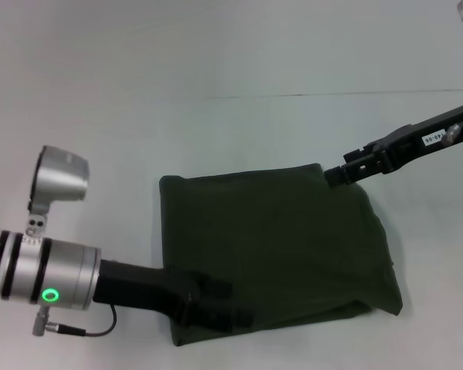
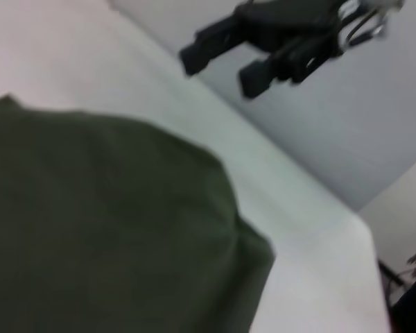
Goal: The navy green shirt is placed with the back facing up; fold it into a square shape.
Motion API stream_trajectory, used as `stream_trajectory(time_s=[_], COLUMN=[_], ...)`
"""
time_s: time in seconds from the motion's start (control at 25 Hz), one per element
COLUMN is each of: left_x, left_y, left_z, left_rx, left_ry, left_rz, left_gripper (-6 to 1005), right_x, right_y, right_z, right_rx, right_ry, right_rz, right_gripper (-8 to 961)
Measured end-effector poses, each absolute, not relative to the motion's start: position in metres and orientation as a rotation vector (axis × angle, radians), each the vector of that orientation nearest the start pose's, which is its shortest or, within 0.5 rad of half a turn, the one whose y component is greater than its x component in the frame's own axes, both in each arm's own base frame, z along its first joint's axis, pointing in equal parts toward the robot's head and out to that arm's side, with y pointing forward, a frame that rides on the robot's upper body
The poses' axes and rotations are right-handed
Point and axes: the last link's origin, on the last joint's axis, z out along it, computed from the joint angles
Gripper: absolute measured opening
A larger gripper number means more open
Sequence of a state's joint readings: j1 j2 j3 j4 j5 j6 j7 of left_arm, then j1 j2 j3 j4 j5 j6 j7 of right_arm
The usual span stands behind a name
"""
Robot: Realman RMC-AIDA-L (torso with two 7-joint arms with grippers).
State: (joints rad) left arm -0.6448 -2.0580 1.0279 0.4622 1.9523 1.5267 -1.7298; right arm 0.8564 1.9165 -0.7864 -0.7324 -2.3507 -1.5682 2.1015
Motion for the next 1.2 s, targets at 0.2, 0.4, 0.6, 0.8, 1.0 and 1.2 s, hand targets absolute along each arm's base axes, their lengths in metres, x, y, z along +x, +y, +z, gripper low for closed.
stream_trajectory(time_s=[0.2, 0.4, 0.6, 0.8, 1.0, 1.2], left_x=[-0.242, -0.243, -0.244, -0.242, -0.239, -0.240], left_y=[0.313, 0.308, 0.307, 0.310, 0.313, 0.315], left_z=[-0.072, -0.078, -0.073, -0.065, -0.059, -0.056], left_rx=[-2.988, -3.019, -3.035, -3.032, -3.040, -3.028], left_ry=[-1.136, -1.137, -1.146, -1.150, -1.147, -1.137], left_rz=[-0.431, -0.367, -0.362, -0.383, -0.413, -0.423], left_gripper=[906, 907, 906, 906, 905, 906], right_x=[0.202, 0.206, 0.206, 0.206, 0.212, 0.222], right_y=[0.412, 0.411, 0.408, 0.404, 0.404, 0.408], right_z=[0.053, 0.051, 0.042, 0.029, 0.028, 0.021], right_rx=[-2.751, -2.740, -2.755, -2.736, -2.660, -2.593], right_ry=[1.077, 1.099, 1.163, 1.294, 1.398, 1.430], right_rz=[0.097, 0.036, -0.027, -0.148, -0.194, -0.210], right_gripper=[774, 773, 773, 772, 772, 771])
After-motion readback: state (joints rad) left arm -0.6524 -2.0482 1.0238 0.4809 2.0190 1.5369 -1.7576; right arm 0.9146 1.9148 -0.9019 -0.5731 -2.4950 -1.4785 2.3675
